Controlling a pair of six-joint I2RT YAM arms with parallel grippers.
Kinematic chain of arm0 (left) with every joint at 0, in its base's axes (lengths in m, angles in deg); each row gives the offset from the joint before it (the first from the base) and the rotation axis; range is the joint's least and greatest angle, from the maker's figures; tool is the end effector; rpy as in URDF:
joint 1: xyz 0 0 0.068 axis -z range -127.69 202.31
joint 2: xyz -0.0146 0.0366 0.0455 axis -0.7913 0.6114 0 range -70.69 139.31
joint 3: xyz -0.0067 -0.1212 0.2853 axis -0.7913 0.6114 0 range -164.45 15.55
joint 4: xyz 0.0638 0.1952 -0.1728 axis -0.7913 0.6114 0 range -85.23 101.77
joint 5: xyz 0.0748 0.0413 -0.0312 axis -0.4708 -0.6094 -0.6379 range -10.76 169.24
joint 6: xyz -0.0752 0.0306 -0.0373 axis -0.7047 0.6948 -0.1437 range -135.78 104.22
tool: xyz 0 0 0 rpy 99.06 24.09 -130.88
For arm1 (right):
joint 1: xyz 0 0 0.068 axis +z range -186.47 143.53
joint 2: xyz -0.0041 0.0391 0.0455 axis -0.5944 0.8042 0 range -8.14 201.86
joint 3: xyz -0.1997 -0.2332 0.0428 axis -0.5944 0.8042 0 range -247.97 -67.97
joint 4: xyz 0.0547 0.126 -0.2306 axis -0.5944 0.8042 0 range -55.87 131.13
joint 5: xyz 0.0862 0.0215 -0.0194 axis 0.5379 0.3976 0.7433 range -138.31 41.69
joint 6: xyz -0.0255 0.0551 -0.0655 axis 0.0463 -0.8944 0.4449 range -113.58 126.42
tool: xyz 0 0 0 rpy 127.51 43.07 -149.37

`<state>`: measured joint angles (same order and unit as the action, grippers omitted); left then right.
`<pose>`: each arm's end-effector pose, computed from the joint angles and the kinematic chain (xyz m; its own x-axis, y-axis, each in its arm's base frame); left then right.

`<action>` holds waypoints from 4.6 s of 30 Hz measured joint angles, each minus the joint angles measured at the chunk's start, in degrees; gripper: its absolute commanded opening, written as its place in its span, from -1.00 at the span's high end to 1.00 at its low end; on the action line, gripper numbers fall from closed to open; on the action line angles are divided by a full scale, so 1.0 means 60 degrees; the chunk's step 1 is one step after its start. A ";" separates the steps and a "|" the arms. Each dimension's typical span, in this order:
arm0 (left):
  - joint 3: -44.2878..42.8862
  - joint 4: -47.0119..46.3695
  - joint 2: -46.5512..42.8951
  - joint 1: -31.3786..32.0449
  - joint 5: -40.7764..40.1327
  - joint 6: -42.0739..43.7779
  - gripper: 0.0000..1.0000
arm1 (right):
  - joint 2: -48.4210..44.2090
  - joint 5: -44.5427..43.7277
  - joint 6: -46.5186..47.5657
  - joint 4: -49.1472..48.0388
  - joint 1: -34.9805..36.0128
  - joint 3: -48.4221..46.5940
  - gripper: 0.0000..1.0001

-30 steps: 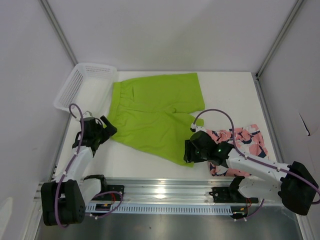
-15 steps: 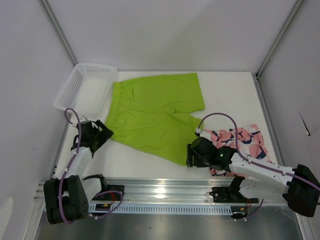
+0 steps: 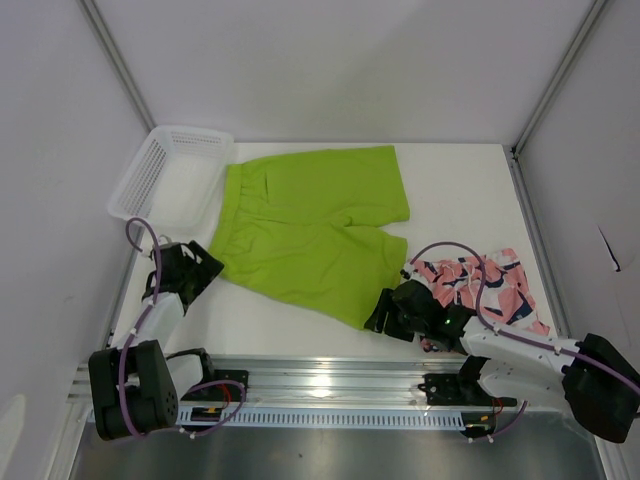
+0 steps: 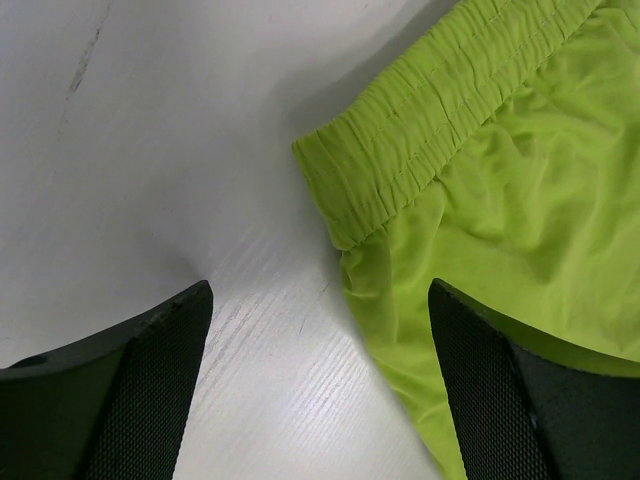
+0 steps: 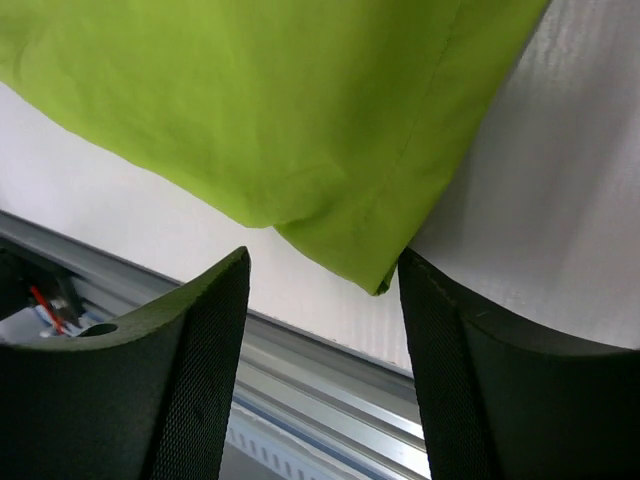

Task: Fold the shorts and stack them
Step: Flatten the shorts out, then fold the shorts

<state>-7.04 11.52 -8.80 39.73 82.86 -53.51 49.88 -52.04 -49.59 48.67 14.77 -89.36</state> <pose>0.2132 0.0425 0.1562 -0.4487 -0.7259 -0.5213 -0.5681 0.6819 -0.4607 0.1258 0.1483 0.1479 -0.8966 0.2047 -0.3926 -0.0165 0.8707 0.4915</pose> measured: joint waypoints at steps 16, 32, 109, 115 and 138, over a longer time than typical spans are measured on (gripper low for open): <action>0.0073 -0.0040 -0.0033 -0.0062 -0.0135 -0.0066 -0.68 | -0.0535 -0.0040 -0.0816 -0.0499 -0.0146 0.0612 0.87; 0.0182 -0.0058 -0.0131 -0.0098 -0.0328 -0.0066 -0.66 | -0.1275 -0.1042 0.0302 0.1949 -0.0208 -0.0667 1.00; -0.0120 -0.1803 0.1432 -0.0051 -0.0328 -0.0718 1.00 | 0.1424 -0.1100 0.1271 0.2051 0.0444 -0.1555 1.00; 0.0240 -0.0586 -0.0492 -0.0047 -0.0565 -0.0623 1.00 | 0.0153 -0.1100 0.1144 0.3785 0.0878 -0.1960 1.00; -0.2339 0.4033 -0.2506 0.0747 -0.1275 -0.1545 1.00 | -0.0350 -0.2747 0.2233 0.6976 -0.0404 -0.7034 1.00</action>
<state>-21.07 35.71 -23.83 44.21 75.21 -62.78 47.78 -68.52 -36.19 90.53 12.35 -131.57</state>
